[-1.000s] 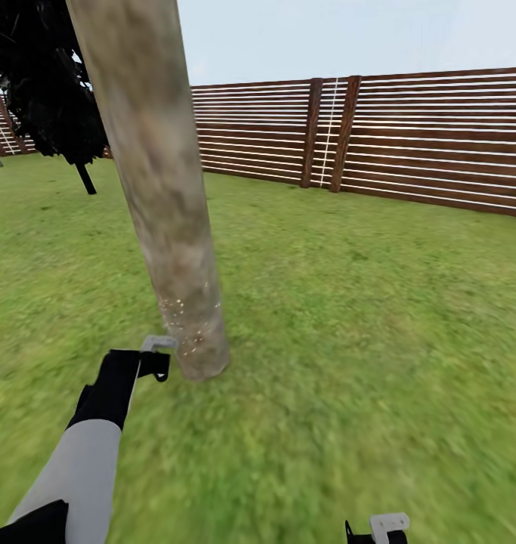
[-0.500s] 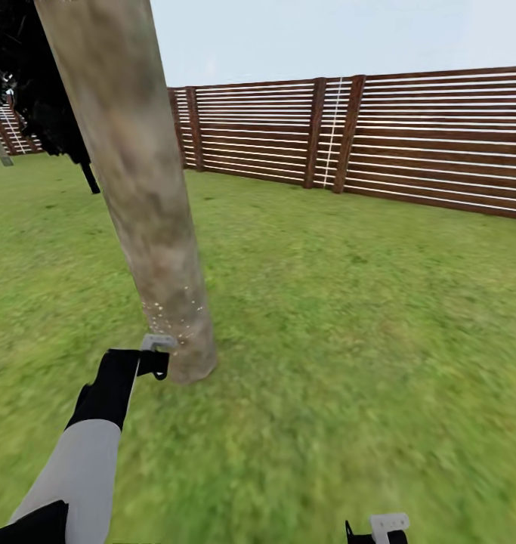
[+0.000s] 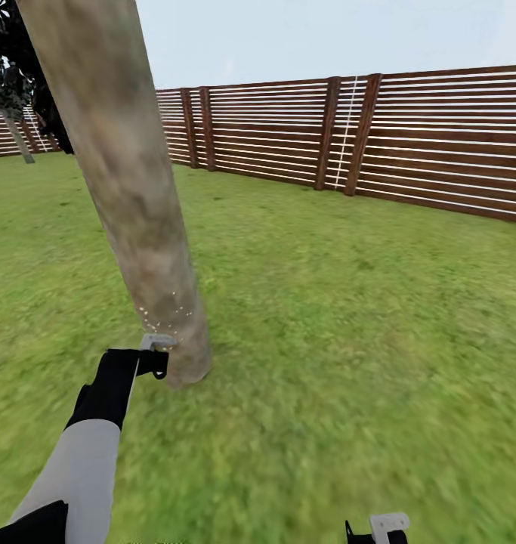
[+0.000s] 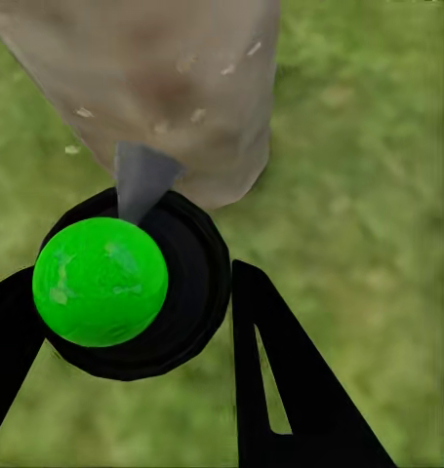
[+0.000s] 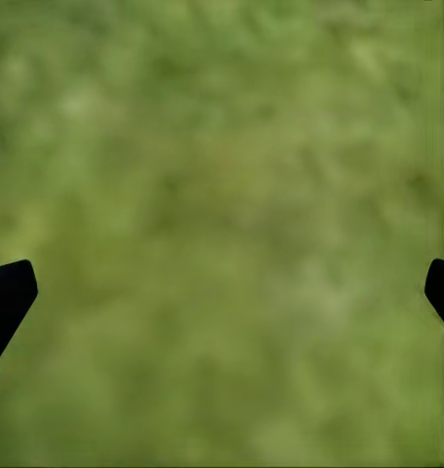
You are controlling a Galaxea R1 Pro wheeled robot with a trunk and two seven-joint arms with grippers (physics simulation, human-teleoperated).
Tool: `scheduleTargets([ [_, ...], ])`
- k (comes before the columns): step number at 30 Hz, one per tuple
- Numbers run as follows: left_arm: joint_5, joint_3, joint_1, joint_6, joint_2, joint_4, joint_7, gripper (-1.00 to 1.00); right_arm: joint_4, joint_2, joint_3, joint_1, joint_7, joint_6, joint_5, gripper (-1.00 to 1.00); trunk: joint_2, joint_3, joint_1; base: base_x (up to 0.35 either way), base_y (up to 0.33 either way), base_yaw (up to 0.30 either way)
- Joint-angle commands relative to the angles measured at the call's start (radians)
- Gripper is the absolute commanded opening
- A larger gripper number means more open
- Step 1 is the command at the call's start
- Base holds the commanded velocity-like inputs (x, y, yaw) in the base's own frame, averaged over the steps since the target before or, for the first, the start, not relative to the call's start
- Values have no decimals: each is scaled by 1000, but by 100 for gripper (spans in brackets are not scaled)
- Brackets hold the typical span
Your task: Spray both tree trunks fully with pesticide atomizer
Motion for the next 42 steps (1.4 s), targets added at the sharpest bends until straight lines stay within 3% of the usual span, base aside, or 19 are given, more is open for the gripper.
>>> scheduleTargets([
  [1, -10, 5, -1, 2, -2, -2, -10, -100, 1, 0, -4, -1, -5, -3, 11, 100, 0, -1, 0, 0, -274, 203],
  [8, -10, 7, -1, -3, 1, -6, -10, -100, 1, 0, -4, -1, -5, -3, 11, 100, 0, -1, 0, 144, -239, 195],
  [12, -10, 61, -1, -58, -2, -24, -10, -100, 1, 0, -3, -1, -4, -3, 11, 100, 0, -1, 0, 189, -142, 9],
  [21, -13, 63, 3, -63, 1, -5, -11, -100, 1, 0, -4, -1, -5, -3, 11, 100, 0, -1, 0, 10, -115, 113],
  [29, -13, 62, 62, -67, 6, 1, -9, -100, 1, 0, -4, -1, -5, -3, 11, 100, 0, -1, 0, 79, -263, 195],
  [33, -10, 63, 64, -68, 5, 23, 71, -100, 1, 0, -4, -1, -5, -3, 11, 100, 0, -1, 0, 198, -229, 8],
  [39, -11, 65, 64, -69, 6, 67, 86, -100, 1, 0, -4, -1, -5, -3, 11, 100, 0, -1, 0, 207, -222, 136],
  [41, -11, 89, 81, -89, 6, 80, 87, -100, 1, 0, -4, -1, -5, -3, 11, 100, 0, -1, 0, 207, -221, 270],
  [42, -11, 128, 90, -158, 6, 86, 91, -100, 1, 0, -4, -1, -5, -3, 11, 100, 0, -1, 0, 211, -218, 275],
])
